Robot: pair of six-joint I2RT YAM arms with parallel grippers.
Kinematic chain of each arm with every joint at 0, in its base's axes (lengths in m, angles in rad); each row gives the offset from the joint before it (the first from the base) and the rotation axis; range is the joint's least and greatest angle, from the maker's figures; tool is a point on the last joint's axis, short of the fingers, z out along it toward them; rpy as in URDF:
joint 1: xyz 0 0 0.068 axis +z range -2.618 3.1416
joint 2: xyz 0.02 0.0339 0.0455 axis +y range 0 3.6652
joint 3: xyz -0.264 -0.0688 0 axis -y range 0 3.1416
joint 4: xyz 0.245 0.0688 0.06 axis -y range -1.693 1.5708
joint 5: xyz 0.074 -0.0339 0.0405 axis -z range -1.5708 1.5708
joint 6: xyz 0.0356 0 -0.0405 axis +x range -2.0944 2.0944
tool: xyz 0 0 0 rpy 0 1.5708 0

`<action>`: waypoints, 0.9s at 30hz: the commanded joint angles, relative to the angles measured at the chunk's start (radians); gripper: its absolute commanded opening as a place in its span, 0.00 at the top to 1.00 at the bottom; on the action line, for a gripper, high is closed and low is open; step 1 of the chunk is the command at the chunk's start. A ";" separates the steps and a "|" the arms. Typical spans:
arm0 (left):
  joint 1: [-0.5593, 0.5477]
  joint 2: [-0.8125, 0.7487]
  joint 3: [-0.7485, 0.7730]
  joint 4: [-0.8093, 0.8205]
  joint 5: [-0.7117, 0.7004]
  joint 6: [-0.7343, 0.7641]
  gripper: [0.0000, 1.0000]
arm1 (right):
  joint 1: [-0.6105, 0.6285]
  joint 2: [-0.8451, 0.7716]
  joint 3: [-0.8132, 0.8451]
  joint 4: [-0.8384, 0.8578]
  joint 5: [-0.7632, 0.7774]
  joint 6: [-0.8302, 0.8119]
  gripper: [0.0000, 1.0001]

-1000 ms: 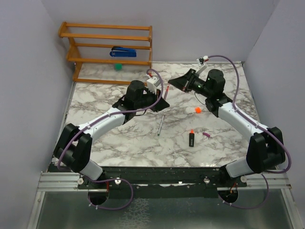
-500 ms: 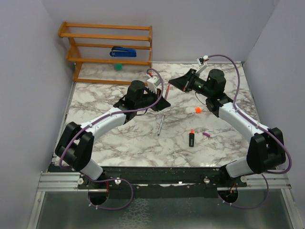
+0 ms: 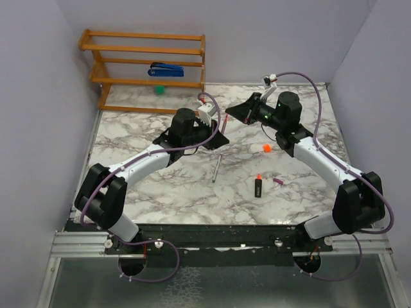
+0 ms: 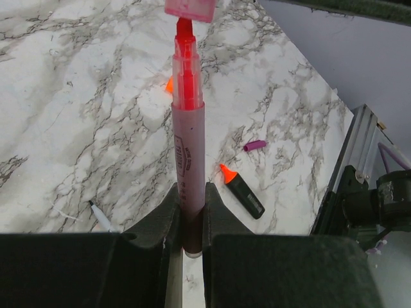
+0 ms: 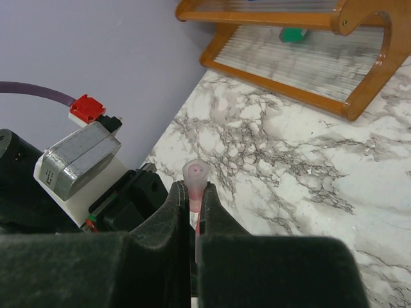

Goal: Insert the pens into the pen caps

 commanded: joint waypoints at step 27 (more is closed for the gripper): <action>0.017 -0.014 0.016 -0.010 -0.066 0.047 1.00 | 0.037 0.004 0.006 -0.134 0.018 -0.119 1.00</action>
